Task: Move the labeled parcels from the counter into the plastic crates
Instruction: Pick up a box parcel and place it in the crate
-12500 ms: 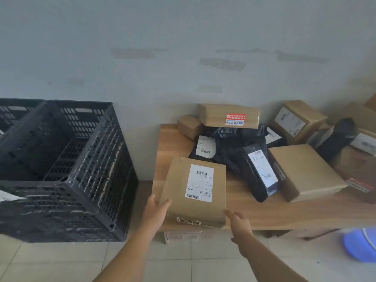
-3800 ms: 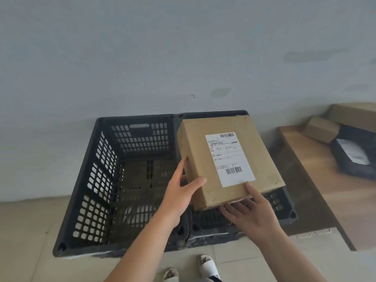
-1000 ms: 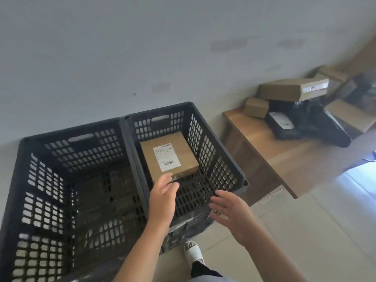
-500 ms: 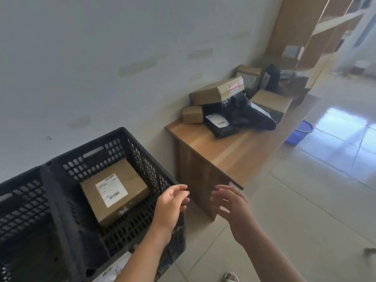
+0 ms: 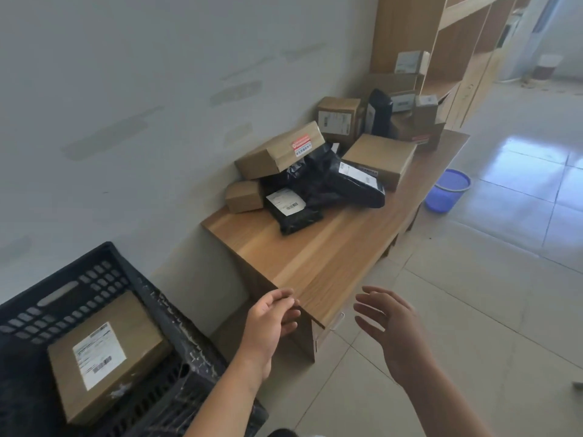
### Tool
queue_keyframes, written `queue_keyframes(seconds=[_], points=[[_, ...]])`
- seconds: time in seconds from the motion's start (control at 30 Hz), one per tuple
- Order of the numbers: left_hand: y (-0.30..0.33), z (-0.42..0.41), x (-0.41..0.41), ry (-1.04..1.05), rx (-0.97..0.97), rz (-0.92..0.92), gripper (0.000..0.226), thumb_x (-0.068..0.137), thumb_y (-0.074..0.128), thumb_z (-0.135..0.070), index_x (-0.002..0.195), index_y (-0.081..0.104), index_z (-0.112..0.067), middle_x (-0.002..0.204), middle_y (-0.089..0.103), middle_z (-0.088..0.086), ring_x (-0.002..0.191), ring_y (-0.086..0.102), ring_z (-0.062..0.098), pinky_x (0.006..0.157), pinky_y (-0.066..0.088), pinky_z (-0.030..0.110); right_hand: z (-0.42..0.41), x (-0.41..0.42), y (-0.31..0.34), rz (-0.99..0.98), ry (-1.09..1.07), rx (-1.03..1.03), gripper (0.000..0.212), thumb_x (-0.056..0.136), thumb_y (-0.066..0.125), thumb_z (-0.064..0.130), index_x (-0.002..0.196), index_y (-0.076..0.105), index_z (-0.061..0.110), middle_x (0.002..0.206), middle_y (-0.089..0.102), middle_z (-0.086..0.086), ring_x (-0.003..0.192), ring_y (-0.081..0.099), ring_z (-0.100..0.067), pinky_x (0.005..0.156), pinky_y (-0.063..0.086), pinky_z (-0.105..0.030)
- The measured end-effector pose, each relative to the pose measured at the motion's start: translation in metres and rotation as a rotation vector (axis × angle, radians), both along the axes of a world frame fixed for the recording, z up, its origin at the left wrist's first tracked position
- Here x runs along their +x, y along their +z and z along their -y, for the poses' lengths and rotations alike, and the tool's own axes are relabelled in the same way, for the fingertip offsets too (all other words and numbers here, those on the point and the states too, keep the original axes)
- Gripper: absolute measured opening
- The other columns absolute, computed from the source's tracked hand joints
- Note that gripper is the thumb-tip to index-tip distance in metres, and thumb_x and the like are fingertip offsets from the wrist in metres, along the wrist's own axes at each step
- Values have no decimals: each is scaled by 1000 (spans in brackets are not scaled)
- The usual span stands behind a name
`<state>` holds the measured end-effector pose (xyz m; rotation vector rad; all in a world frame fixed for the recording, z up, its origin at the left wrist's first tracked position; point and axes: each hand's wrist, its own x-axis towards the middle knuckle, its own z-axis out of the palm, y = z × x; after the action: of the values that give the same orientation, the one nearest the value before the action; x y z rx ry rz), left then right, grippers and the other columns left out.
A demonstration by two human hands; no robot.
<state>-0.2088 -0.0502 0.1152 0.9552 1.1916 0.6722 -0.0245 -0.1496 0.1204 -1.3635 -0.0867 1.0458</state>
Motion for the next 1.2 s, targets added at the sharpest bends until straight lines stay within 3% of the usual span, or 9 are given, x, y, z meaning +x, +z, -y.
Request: queue_keyframes(seconds=[0.4, 0.73, 0.83, 1.03, 1.1, 1.13, 1.2], points=[[-17, -104, 146, -119, -21, -6, 17, 103, 60, -14, 114, 72, -14, 103, 77, 8, 94, 73, 22, 82, 62, 33, -73, 119, -8, 5, -47, -59, 16, 97, 61, 4, 104, 76, 4, 88, 78, -10, 89, 73, -27, 81, 59, -40], [-35, -239, 228, 106, -113, 86, 14, 101, 62, -14, 107, 74, -16, 94, 76, 6, 79, 72, 15, 69, 60, 30, -205, 227, 3, 66, 29, -131, 16, 98, 61, 5, 104, 76, 7, 92, 79, -11, 87, 76, -24, 81, 58, -39], [-42, -278, 221, 238, -145, 76, 14, 99, 67, -29, 111, 70, -22, 110, 71, 8, 93, 72, 20, 71, 59, 33, -237, 247, -2, 59, 42, -138, 17, 99, 60, 6, 102, 77, 8, 92, 79, -11, 86, 76, -24, 79, 57, -38], [-25, -360, 184, 463, -152, 88, 56, 89, 75, -50, 134, 52, -27, 138, 56, 11, 118, 62, 29, 87, 58, 44, -295, 266, -17, 60, 158, -181, 19, 99, 60, 4, 99, 78, 9, 94, 79, -14, 83, 76, -24, 77, 57, -38], [-19, -380, 178, 476, -5, -95, 86, 84, 79, -54, 154, 36, -28, 157, 41, 11, 136, 50, 30, 106, 50, 49, -316, 273, -21, 58, 220, -187, 19, 97, 61, 3, 99, 79, 9, 96, 79, -14, 88, 75, -26, 79, 58, -39], [-17, -386, 176, 433, 165, -291, 97, 81, 81, -55, 159, 28, -31, 164, 32, 7, 145, 40, 27, 115, 40, 47, -328, 277, -23, 50, 258, -182, 18, 96, 62, 4, 99, 79, 10, 96, 80, -13, 88, 75, -25, 80, 57, -39], [-16, -394, 177, 269, 542, -713, 106, 78, 85, -51, 160, 19, -38, 167, 22, 1, 152, 25, 22, 118, 26, 43, -353, 284, -25, 25, 339, -171, 17, 96, 64, 5, 102, 78, 10, 95, 81, -11, 84, 78, -21, 83, 57, -38]])
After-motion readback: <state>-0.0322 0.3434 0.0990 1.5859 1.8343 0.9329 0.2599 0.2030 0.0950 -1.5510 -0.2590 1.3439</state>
